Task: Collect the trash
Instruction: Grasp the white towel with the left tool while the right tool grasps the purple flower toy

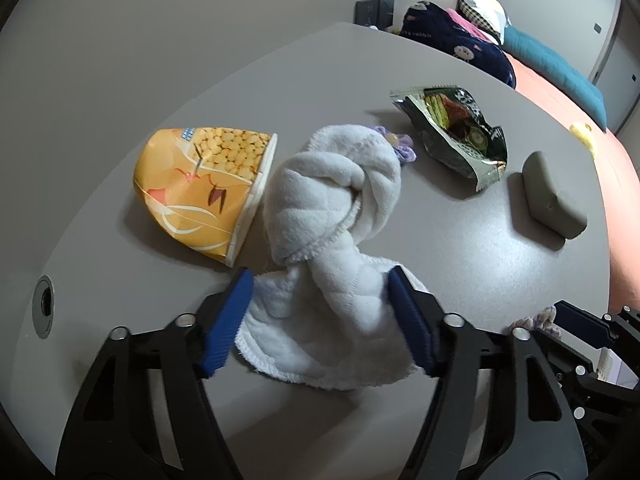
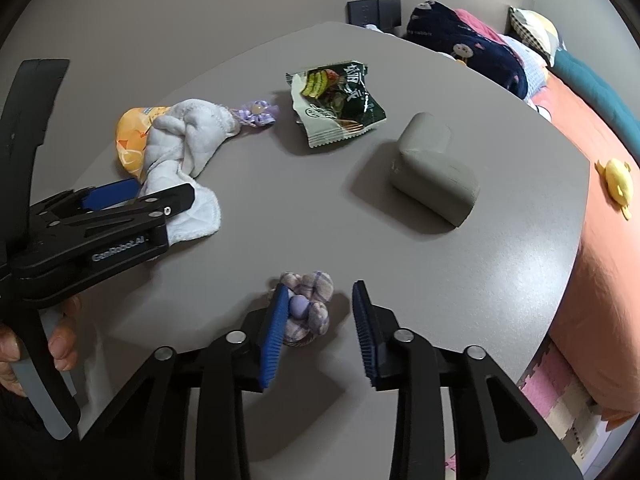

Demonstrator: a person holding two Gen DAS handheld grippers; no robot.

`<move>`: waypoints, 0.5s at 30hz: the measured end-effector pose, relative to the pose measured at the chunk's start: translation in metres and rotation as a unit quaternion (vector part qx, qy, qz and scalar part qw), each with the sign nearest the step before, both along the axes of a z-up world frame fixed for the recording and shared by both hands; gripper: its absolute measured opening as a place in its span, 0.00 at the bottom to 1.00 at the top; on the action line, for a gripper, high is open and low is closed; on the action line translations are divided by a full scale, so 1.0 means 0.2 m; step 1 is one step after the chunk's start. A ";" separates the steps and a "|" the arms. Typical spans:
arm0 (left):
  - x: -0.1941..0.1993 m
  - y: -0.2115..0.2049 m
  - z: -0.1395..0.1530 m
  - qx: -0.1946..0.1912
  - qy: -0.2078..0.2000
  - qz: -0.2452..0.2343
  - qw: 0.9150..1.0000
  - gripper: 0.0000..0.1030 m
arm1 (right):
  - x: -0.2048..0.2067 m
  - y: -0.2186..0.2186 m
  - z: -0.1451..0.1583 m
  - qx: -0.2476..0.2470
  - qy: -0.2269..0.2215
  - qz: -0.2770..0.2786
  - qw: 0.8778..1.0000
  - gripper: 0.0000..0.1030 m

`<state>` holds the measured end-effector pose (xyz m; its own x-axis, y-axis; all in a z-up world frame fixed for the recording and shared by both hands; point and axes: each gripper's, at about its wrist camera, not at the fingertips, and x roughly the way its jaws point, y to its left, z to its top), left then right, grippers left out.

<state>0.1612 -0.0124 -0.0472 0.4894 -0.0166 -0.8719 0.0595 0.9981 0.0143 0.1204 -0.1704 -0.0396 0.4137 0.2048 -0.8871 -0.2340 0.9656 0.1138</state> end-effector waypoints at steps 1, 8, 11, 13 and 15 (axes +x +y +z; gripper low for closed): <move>0.00 0.00 0.00 0.003 -0.001 -0.001 1.000 0.62 | 0.00 0.00 0.00 0.001 0.001 0.001 1.000 0.27; 0.00 -0.01 -0.01 -0.006 0.002 -0.001 1.000 0.30 | -0.02 0.00 0.00 0.008 0.006 0.004 1.000 0.18; -0.01 0.00 -0.01 -0.014 0.007 0.002 1.000 0.18 | -0.02 -0.01 0.01 0.011 0.007 -0.003 1.000 0.17; -0.02 0.01 -0.01 -0.015 0.010 0.006 1.000 0.15 | -0.02 -0.03 0.01 0.011 0.007 -0.006 1.000 0.17; -0.03 0.02 0.00 -0.018 0.008 0.010 1.000 0.14 | -0.02 -0.04 0.02 0.013 0.006 -0.009 1.000 0.17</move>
<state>0.1556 -0.0092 -0.0471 0.4754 -0.0385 -0.8789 0.0401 0.9990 -0.0221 0.1170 -0.1778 -0.0362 0.4072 0.2215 -0.8861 -0.2158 0.9660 0.1423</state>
